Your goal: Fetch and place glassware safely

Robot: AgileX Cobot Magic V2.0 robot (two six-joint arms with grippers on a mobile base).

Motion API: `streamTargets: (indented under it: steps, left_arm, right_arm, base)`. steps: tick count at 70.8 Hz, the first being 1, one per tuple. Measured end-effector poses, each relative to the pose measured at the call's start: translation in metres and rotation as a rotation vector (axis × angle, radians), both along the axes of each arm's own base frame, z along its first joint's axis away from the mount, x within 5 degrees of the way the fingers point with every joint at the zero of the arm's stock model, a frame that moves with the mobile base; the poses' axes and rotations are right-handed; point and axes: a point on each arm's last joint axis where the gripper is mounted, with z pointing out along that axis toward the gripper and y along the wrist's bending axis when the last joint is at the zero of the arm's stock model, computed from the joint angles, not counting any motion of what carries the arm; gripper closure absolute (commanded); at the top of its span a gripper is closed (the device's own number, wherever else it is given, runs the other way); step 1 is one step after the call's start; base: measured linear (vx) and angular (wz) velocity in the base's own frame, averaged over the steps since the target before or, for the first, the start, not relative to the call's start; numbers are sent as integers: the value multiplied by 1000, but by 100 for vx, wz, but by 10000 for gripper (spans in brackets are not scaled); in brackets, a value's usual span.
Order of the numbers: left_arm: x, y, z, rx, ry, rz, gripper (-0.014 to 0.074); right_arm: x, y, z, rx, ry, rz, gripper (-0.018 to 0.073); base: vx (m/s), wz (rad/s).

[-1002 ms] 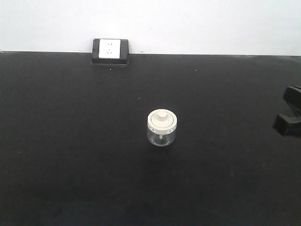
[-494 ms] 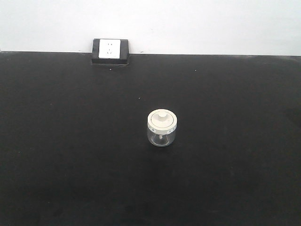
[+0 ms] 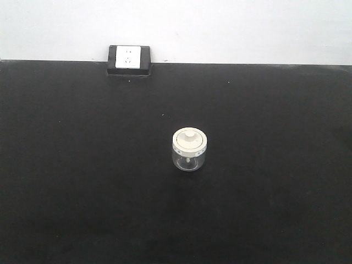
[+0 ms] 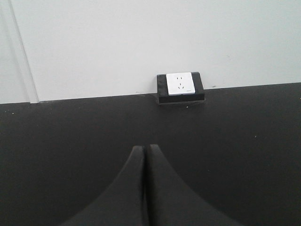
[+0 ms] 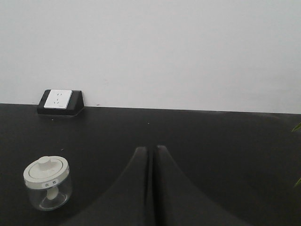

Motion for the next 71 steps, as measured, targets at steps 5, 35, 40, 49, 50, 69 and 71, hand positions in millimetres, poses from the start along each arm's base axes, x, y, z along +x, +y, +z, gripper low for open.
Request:
streamTargets:
  steps: [5, 35, 40, 49, 50, 69, 71]
  left_arm:
    - [0, 0, 0, 0, 0, 0, 603]
    - [0, 0, 0, 0, 0, 0, 603]
    - [0, 0, 0, 0, 0, 0, 603]
    - [0, 0, 0, 0, 0, 0, 603]
    - [0, 0, 0, 0, 0, 0, 603]
    - [0, 0, 0, 0, 0, 0, 603]
    - [0, 0, 0, 0, 0, 0, 603]
  right_arm:
    - [-5, -1, -7, 6, -17, 1, 563]
    - [-12, -2, -32, 10, -22, 2, 563]
    - [-12, -2, -32, 10, -23, 2, 563]
    - [-12, -2, -32, 10, -23, 2, 563]
    - [-12, -2, -32, 10, -23, 2, 563]
    - [-12, -2, -32, 10, -23, 2, 563]
    - [-12, -2, -32, 10, -23, 2, 563]
  base:
    - [0, 0]
    - [0, 0]
    - [0, 0]
    - [0, 0]
    - [0, 0]
    - [0, 0]
    - [0, 0]
